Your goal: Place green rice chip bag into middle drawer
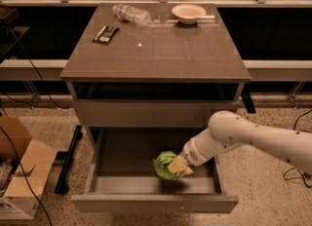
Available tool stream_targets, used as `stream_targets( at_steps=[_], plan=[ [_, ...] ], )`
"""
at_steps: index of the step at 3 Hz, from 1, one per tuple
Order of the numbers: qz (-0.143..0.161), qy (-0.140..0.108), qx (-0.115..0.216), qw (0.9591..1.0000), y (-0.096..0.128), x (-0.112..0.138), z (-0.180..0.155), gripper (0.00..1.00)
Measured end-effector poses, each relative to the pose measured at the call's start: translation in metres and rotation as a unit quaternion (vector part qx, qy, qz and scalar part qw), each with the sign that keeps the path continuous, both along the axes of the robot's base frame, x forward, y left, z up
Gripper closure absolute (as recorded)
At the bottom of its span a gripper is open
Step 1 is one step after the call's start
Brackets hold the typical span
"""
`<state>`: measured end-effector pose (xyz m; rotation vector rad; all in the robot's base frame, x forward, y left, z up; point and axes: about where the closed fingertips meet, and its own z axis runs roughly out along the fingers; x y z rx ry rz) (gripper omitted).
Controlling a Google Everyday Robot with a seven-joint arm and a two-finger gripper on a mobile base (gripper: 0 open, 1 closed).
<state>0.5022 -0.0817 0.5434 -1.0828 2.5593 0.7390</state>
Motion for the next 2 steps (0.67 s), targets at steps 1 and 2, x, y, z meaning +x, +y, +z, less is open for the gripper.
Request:
stream_targets(
  at_steps=[1,2],
  plan=[
    [-0.023,0.021,0.024,0.9992,0.007,0.000,-0.041,0.61],
    [-0.057,0.028,0.055,0.9965,0.015,0.007,-0.067,0.38]
  ],
)
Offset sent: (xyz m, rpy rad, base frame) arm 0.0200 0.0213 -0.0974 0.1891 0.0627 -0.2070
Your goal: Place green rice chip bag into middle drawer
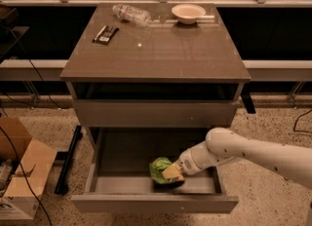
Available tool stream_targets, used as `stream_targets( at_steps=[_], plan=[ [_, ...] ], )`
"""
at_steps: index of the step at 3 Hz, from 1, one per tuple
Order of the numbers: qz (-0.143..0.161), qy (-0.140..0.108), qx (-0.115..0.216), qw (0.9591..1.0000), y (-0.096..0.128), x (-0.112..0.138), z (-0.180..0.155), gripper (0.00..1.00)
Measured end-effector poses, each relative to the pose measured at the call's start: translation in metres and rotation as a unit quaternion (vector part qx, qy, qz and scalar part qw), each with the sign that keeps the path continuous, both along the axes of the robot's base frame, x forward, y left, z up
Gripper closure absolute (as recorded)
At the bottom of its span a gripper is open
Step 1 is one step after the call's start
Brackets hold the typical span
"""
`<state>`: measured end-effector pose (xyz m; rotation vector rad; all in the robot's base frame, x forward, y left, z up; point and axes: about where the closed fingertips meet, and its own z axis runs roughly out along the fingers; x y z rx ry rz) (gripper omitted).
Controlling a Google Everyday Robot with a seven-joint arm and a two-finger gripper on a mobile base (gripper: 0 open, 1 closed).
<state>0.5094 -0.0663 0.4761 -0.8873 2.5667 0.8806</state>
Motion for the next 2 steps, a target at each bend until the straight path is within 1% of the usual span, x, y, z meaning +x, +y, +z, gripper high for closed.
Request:
stream_targets(
  at_steps=[1,2],
  plan=[
    [0.001,0.002,0.000,1.0000,0.0015,-0.0015,-0.0028,0.14],
    [0.002,0.003,0.001,1.0000,0.0028,-0.0022,-0.0039,0.00]
  ],
)
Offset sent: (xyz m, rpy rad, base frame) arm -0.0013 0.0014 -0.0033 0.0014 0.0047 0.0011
